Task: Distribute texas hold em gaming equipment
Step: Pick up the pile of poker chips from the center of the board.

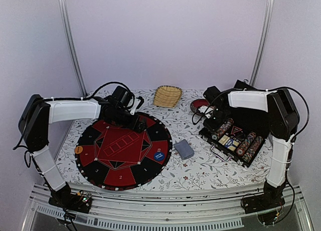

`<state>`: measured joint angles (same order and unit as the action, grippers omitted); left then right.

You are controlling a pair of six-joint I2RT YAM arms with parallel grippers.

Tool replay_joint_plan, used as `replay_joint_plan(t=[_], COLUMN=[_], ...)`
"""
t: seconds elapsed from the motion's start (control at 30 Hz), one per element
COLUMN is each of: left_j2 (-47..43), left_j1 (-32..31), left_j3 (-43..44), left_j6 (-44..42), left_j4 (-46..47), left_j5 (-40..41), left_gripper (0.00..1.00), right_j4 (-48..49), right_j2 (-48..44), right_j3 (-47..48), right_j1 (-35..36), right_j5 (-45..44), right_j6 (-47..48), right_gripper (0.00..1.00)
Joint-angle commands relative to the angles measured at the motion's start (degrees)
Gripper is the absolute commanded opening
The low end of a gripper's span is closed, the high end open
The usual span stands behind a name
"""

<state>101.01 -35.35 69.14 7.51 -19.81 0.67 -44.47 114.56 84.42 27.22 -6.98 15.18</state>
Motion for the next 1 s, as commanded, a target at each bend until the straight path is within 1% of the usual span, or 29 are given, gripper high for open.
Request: replay_joint_plan(t=[0.0, 0.13, 0.2, 0.33, 0.47, 0.57, 0.7, 0.87, 0.97], left_j2=[0.97, 1.07, 1.03, 1.05, 1.03, 1.08, 1.12, 1.24, 1.36], left_j1=[0.60, 0.67, 0.70, 0.64, 0.74, 0.72, 0.72, 0.72, 0.79], left_j3=[0.02, -0.02, 0.02, 0.02, 0.02, -0.04, 0.03, -0.06, -0.06], left_j6=[-0.34, -0.30, -0.30, -0.30, -0.28, -0.30, -0.30, -0.26, -0.30], left_j4=[-0.59, -0.58, -0.59, -0.67, -0.67, -0.67, -0.69, -0.75, -0.72], left_j5=[0.04, 0.18, 0.16, 0.20, 0.38, 0.47, 0.41, 0.39, 0.25], left_gripper=[0.98, 0.98, 0.98, 0.98, 0.98, 0.98, 0.98, 0.98, 0.98], right_j4=[2.51, 2.79, 2.80, 2.72, 1.61, 1.27, 1.13, 1.48, 2.21], right_j2=[3.20, 3.76, 4.04, 4.55, 5.11, 4.16, 2.73, 2.76, 3.59], right_j3=[-0.09, -0.22, -0.31, -0.65, 0.17, 0.95, 1.61, 0.96, 0.02], right_j1=[-0.94, 0.06, 0.51, 0.56, 0.43, 0.21, 0.12, 0.24, 0.82], right_j5=[3.45, 5.08, 3.76, -2.39, -12.56, -14.10, -11.94, -5.16, -2.10], right_j6=[-0.04, 0.11, 0.26, -0.91, -3.26, -4.97, -5.43, -4.69, -3.50], right_gripper=[0.54, 0.54, 0.48, 0.43, 0.40, 0.39, 0.39, 0.39, 0.45])
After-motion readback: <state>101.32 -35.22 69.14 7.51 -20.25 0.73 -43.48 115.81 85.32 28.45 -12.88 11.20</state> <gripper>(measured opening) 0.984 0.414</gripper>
